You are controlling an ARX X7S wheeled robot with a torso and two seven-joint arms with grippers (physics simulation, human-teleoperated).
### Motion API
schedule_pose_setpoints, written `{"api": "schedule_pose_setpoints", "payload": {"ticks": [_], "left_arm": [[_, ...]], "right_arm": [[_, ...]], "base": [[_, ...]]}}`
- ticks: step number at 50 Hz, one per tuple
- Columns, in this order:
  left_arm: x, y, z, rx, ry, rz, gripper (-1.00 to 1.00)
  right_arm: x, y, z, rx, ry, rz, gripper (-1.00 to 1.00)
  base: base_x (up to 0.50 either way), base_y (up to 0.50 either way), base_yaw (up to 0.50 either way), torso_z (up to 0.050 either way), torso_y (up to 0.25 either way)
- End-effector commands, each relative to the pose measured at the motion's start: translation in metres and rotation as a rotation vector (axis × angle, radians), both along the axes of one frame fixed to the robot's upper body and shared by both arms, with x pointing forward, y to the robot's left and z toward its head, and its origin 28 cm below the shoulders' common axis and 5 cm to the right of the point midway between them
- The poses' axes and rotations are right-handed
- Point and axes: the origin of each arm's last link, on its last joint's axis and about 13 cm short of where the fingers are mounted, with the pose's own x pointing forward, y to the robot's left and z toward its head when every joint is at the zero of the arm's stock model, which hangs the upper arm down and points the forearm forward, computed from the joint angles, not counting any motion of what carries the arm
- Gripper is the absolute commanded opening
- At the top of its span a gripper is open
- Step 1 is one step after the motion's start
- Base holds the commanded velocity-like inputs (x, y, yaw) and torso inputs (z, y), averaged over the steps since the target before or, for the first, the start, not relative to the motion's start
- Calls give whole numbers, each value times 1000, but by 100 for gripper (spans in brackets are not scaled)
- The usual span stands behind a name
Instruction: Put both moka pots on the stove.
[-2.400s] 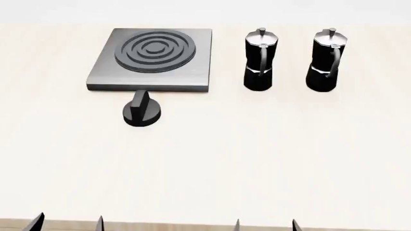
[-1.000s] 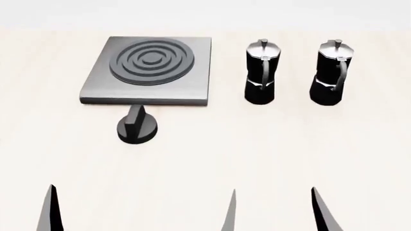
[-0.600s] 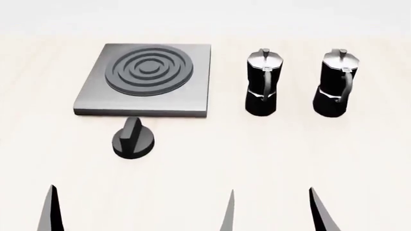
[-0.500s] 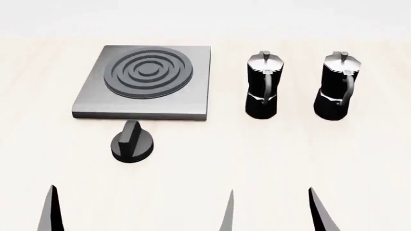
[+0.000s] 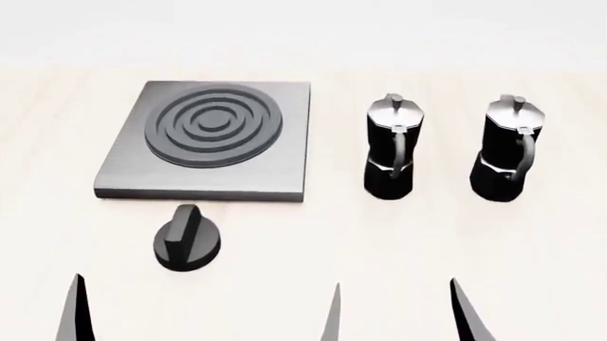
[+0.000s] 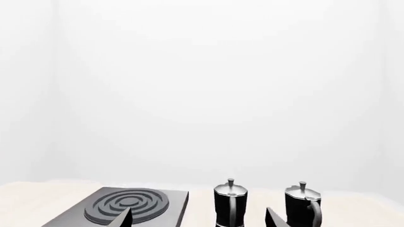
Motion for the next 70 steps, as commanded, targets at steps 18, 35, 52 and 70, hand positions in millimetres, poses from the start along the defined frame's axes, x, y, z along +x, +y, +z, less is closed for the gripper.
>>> {"api": "schedule_pose_setpoints", "payload": {"ticks": [18,35,52,70], "left_arm": [[0,-1,0,1,-1,1,100],[0,-1,0,2,1,-1,100],[0,0,-1,1,2,-1,100],[0,-1,-1,2,1,-1,100]], "right_arm": [[0,1,0,-4,3,4,100],[1,2,-3,-5,7,9,100],[0,2,-2,-5,6,9,100],[1,2,-3,-8,2,4,100]], "base": [[172,0,0,0,0],[173,0,0,0,0],[171,0,0,0,1],[170,0,0,0,0]]}}
